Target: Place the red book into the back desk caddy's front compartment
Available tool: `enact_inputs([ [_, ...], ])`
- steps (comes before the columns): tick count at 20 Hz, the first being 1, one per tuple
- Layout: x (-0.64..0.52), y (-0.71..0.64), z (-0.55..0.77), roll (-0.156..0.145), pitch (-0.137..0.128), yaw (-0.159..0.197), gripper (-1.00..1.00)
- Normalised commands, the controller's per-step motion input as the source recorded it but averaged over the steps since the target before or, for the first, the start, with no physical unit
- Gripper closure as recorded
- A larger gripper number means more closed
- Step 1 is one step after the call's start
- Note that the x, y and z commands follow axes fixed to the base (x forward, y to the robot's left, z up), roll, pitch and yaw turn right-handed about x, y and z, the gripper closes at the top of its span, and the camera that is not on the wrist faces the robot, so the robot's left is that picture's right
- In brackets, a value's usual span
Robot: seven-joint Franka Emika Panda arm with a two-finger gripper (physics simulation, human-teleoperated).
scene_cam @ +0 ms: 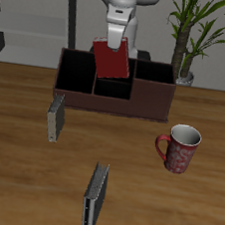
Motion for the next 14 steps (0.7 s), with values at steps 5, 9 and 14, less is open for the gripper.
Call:
enact_inputs([
  [5,-0.04,-0.04,-0.12,0.000,0.027,0.003,1.00],
  [9,0.05,-0.11,0.00,-0.020,-0.005,0.003,1.00],
  [14,0.04,-0.11,0.01,-0.018,-0.007,-0.009,1.00],
])
